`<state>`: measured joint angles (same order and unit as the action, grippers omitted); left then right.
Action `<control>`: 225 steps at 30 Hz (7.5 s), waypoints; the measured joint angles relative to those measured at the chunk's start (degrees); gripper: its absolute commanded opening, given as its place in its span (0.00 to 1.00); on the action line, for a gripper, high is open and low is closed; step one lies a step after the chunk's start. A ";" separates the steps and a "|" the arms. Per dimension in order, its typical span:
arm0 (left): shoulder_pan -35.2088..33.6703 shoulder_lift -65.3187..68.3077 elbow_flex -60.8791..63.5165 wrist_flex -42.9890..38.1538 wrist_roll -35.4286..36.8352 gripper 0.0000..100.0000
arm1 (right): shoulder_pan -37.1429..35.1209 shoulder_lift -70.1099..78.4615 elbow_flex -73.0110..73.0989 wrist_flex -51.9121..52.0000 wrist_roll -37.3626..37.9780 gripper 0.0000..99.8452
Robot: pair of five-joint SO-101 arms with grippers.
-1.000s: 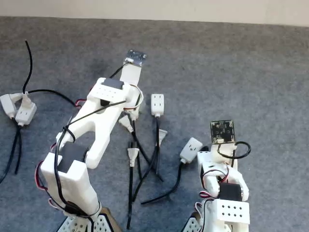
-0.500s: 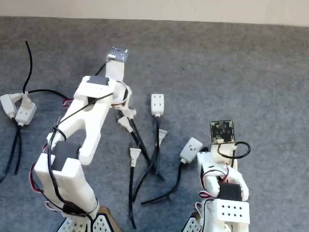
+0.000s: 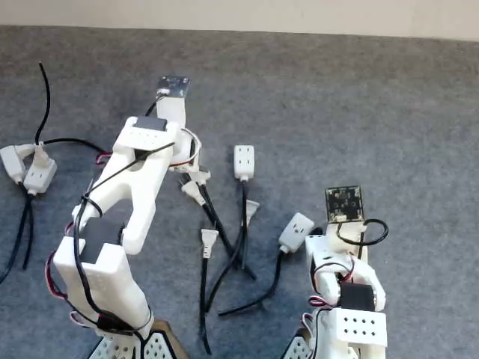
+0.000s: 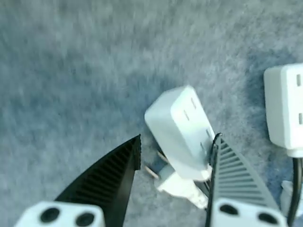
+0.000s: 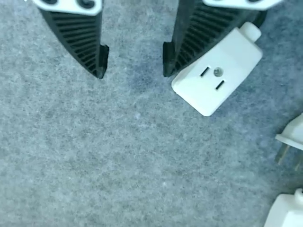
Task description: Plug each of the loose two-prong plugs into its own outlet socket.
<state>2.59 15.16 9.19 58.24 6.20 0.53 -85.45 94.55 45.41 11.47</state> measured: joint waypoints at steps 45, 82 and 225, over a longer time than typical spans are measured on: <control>6.42 23.47 -30.33 19.08 7.74 0.23 | -0.79 0.00 0.00 0.00 0.00 0.19; 0.44 5.54 -43.60 43.52 -38.59 0.00 | -0.79 0.00 0.09 0.00 0.26 0.19; 17.41 -8.70 15.65 17.32 -51.34 0.00 | -2.29 0.00 0.26 1.49 2.20 0.19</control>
<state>20.00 6.46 24.84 75.56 -45.14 -1.76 -85.45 94.81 46.90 13.67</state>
